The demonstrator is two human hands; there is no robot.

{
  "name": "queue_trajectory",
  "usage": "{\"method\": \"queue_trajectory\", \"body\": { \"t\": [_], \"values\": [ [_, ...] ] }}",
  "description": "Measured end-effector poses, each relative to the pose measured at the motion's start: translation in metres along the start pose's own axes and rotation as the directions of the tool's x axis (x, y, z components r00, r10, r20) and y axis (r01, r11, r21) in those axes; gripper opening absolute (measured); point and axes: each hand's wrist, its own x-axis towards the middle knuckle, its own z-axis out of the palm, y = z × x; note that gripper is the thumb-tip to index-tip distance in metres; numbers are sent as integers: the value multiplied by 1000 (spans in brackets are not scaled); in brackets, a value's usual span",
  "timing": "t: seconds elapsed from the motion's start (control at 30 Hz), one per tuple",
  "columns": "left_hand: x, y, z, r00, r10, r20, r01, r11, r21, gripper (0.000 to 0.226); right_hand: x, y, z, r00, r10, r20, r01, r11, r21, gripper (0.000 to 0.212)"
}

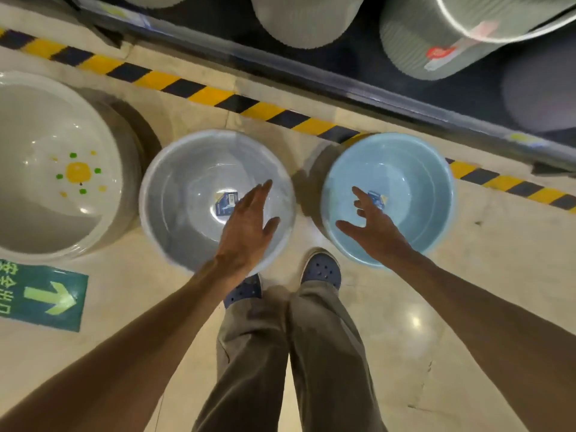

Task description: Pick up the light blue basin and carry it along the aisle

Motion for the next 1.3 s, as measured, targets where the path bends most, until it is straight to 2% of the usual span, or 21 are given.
{"method": "queue_trajectory", "body": {
  "t": [0.17, 0.27, 0.37, 0.53, 0.67, 0.77, 0.83, 0.97, 1.17, 1.3],
  "values": [
    [33, 47, 49, 975, 189, 119, -185, 982, -39, 68, -15, 78, -23, 964, 144, -222, -125, 987, 96, 80],
    [52, 57, 77, 964, 202, 173, -193, 979, -67, 71, -25, 119, -33, 920, 234, -314, -215, 972, 94, 81],
    [75, 57, 98, 964, 191, 182, -197, 980, 11, 82, -29, 148, -36, 860, 334, -385, -296, 942, 157, 87],
    [115, 46, 119, 973, 107, 204, -128, 987, 94, 98, -6, 180, -32, 800, 496, -337, -348, 842, 413, 96],
    [127, 48, 122, 977, -10, 214, -16, 993, 119, 100, 12, 174, -30, 761, 575, -301, -337, 746, 574, 90],
    [125, 48, 111, 985, -23, 169, 6, 995, 99, 96, 5, 165, -31, 755, 555, -350, -312, 773, 552, 79],
    [116, 50, 99, 985, 19, 170, -28, 998, 51, 96, -7, 162, -35, 766, 534, -356, -281, 778, 562, 74],
    [88, 61, 71, 986, 104, 127, -84, 985, -153, 91, -35, 144, -50, 789, 455, -413, -195, 822, 535, 70],
    [44, 58, 22, 998, -10, -67, -9, 963, -268, 81, -55, 74, -65, 843, 308, -441, -95, 892, 443, 83],
    [7, 37, -10, 977, -57, -205, -8, 952, -306, 76, -58, 22, -59, 832, 190, -521, -16, 947, 321, 69]
  ]
}}
